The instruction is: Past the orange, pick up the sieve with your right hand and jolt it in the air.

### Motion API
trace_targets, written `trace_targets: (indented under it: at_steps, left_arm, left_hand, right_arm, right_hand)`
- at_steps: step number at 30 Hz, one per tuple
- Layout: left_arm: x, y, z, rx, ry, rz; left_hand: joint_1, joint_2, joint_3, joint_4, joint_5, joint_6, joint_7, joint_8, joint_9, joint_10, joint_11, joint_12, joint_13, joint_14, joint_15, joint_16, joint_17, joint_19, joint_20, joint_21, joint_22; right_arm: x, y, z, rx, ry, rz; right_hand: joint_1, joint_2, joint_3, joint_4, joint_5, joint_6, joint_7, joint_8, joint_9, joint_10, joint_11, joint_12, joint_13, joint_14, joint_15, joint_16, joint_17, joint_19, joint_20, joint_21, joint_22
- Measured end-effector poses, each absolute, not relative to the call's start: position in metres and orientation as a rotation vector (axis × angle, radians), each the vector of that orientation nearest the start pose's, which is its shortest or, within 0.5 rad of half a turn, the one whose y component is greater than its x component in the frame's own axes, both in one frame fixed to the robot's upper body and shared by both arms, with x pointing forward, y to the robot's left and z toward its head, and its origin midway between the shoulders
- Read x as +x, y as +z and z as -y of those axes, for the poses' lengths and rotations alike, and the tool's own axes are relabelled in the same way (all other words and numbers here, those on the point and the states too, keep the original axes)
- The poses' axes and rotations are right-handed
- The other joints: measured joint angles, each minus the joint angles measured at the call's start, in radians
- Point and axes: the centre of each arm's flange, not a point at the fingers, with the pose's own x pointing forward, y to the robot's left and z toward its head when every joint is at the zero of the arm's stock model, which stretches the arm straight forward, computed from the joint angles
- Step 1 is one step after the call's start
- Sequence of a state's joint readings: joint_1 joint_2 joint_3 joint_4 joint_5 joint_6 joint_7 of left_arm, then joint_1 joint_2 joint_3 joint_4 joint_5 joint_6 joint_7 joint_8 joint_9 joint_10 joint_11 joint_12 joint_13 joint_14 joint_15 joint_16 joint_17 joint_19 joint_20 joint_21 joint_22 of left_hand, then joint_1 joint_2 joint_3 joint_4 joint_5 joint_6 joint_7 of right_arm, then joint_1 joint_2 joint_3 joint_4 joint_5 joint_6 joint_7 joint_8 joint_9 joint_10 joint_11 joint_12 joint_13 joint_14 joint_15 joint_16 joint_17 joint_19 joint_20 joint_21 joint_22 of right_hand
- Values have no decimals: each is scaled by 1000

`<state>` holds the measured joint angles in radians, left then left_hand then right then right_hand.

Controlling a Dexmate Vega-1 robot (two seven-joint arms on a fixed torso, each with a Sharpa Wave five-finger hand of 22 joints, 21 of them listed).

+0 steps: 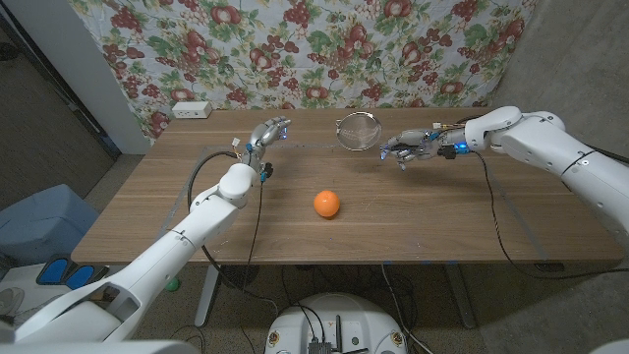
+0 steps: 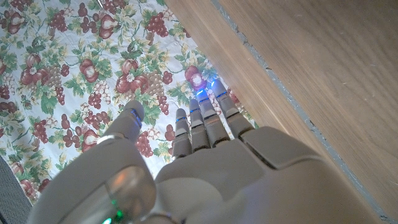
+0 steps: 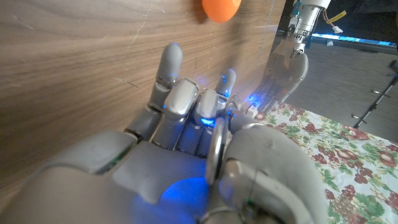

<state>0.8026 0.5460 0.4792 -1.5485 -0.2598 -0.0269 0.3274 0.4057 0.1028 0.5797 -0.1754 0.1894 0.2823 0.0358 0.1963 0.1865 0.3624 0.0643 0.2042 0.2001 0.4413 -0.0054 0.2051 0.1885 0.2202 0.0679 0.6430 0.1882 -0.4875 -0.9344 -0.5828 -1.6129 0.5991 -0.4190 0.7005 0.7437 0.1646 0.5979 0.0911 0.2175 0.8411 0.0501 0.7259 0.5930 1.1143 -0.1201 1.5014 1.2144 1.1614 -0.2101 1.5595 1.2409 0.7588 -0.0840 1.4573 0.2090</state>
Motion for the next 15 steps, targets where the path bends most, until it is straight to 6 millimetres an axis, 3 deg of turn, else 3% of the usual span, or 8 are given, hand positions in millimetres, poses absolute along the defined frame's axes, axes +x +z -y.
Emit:
trace_targets:
  at_steps: [15]
  left_arm:
    - [630, 13, -234, 327, 10, 626]
  left_hand:
    - [0, 0, 0, 0, 0, 0, 0, 0, 0, 0, 0, 0, 0, 0, 0, 0, 0, 0, 0, 0, 0]
  right_arm:
    - [591, 69, 282, -495, 797, 235]
  right_hand:
    - [-5, 5, 0, 0, 0, 0, 0, 8, 0, 0, 0, 0, -2, 0, 0, 0, 0, -6, 6, 8, -2]
